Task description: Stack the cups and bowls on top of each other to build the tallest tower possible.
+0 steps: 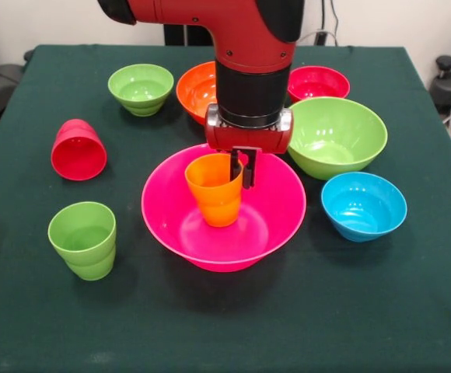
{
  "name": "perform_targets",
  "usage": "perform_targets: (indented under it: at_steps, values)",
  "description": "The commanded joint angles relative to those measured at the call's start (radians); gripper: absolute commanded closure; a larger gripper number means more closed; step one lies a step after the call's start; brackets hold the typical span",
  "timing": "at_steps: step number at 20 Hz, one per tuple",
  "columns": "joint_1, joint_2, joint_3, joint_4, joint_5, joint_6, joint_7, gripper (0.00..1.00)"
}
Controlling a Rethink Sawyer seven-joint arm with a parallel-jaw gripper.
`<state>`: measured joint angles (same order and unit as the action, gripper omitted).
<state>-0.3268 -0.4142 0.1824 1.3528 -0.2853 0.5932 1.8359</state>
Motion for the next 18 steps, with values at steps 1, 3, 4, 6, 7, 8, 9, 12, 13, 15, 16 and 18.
perform_targets:
  at_steps: [1, 3, 4, 6, 7, 8, 9, 12, 13, 15, 16, 18]
  values:
    - [-0.004, -0.003, 0.040, -0.001, -0.086, 0.024, -0.109, 1.00]
    - [0.000, 0.001, 0.039, 0.002, -0.087, 0.021, -0.101, 1.00]
    - [0.004, 0.002, 0.036, 0.004, -0.088, 0.018, -0.096, 1.00]
    - [0.010, 0.004, 0.032, 0.004, -0.088, 0.018, -0.089, 1.00]
    - [0.013, 0.004, 0.031, 0.004, -0.089, 0.019, -0.087, 1.00]
    - [0.015, 0.006, 0.030, 0.003, -0.089, 0.022, -0.086, 1.00]
    - [0.018, 0.006, 0.029, 0.002, -0.088, 0.027, -0.086, 1.00]
    - [0.024, 0.014, 0.025, -0.002, -0.089, 0.026, -0.078, 1.00]
    - [0.026, 0.018, 0.023, -0.004, -0.090, 0.022, -0.075, 1.00]
    - [0.028, 0.026, 0.020, -0.007, -0.091, 0.014, -0.069, 1.00]
    - [0.029, 0.029, 0.019, -0.008, -0.091, 0.011, -0.067, 1.00]
    - [0.032, 0.035, 0.015, -0.012, -0.091, 0.007, -0.059, 1.00]
